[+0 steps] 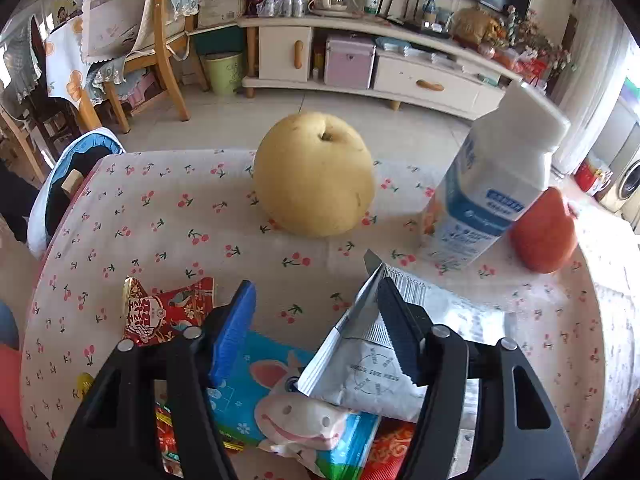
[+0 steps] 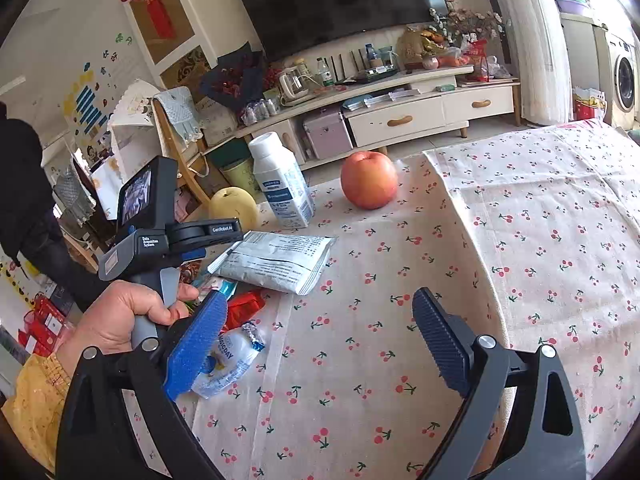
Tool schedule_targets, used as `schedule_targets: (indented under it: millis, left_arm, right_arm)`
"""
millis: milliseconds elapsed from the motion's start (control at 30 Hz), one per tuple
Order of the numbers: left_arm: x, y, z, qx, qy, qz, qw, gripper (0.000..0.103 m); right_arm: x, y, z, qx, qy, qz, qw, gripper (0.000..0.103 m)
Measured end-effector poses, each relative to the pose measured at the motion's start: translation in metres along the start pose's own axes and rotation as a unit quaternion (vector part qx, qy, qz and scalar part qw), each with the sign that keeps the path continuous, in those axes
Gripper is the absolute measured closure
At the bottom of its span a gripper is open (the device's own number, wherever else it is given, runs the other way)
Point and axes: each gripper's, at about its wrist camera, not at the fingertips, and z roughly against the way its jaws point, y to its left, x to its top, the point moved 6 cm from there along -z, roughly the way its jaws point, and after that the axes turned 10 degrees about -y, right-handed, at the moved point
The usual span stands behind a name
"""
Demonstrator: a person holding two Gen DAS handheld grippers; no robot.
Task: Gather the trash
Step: 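Bring both tools back over the table toward the remaining packets, then grasp the yellow snack bag with the left gripper while the right gripper approaches the silver wipes packet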
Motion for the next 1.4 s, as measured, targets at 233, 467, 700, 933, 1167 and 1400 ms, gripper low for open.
schedule_targets:
  millis: [233, 467, 700, 933, 1167, 1400]
  left_arm:
    - [-0.024, 0.0, 0.008, -0.01, 0.008, -0.014, 0.9998, 0.052]
    - [-0.063, -0.008, 0.045, -0.024, -0.002, -0.034, 0.9991, 0.054]
    - [-0.112, -0.014, 0.088, -0.042, -0.014, -0.053, 0.9976, 0.055]
    - [-0.126, 0.006, 0.126, -0.101, -0.05, -0.042, 0.9927, 0.055]
    - [-0.098, 0.081, 0.157, -0.043, -0.102, 0.058, 0.9922, 0.021]
    - [-0.088, 0.12, 0.117, 0.002, -0.035, 0.145, 0.9888, 0.018]
  right_arm:
    - [-0.001, -0.015, -0.001, -0.014, 0.008, -0.025, 1.0, 0.01]
    - [-0.001, -0.018, -0.001, -0.023, 0.012, -0.02, 0.999, 0.01]
    - [-0.005, -0.017, -0.003, -0.027, 0.021, -0.016, 0.999, 0.01]
    - [-0.025, -0.014, -0.024, -0.021, 0.085, -0.021, 0.996, 0.01]
    - [-0.04, -0.011, -0.035, 0.0, 0.118, -0.057, 0.991, 0.01]
    - [-0.044, 0.015, -0.04, 0.024, 0.117, -0.019, 0.993, 0.01]
